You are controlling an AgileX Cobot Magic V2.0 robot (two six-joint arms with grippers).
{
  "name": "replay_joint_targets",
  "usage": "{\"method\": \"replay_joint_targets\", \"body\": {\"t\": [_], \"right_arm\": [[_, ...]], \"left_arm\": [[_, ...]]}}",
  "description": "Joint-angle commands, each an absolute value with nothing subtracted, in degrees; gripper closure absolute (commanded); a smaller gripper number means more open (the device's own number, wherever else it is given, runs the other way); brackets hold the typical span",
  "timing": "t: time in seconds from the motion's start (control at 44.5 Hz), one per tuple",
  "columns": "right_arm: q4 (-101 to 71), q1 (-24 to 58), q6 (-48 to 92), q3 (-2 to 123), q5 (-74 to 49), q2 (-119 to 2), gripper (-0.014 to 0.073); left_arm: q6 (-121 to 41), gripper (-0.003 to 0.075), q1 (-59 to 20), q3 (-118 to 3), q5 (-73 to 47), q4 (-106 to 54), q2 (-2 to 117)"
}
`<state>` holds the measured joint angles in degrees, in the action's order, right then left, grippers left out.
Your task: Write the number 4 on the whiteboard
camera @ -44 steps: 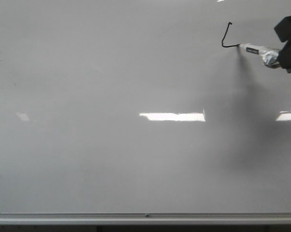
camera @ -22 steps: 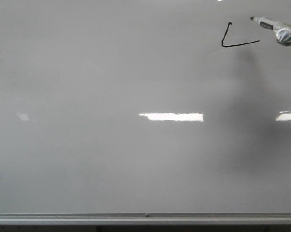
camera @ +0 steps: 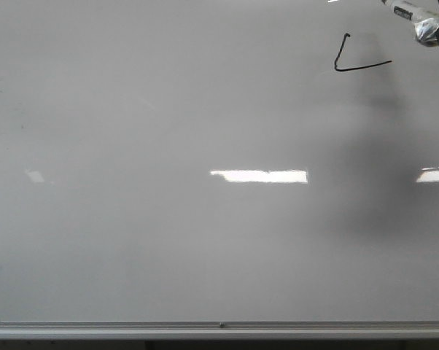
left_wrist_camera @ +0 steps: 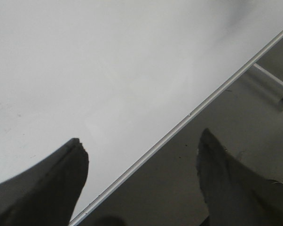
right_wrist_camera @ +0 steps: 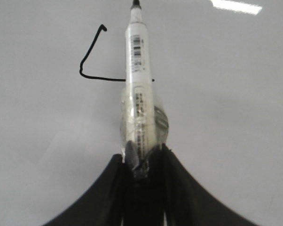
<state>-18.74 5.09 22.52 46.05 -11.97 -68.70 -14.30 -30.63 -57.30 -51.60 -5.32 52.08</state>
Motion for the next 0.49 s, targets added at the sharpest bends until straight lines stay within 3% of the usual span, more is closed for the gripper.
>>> {"method": "replay_joint_targets", "body": {"t": [0.0, 0.202, 0.472], "right_arm": [[-19.4, 5.18, 22.99, 47.91, -7.06, -69.41, 0.0713], [-19.4, 5.18, 22.99, 47.91, -10.13, -74.56, 0.0713], [-19.4, 5.18, 22.99, 47.91, -23.9, -77.48, 0.0713]], "left_arm": [[-13.75, 0.024, -30.61, -58.73, -47.44, -5.74, 51.62], [-13.75, 0.024, -30.61, -58.73, -47.44, -5.74, 51.62], [-13.75, 0.024, -30.61, -58.73, -47.44, -5.74, 51.62]]}}
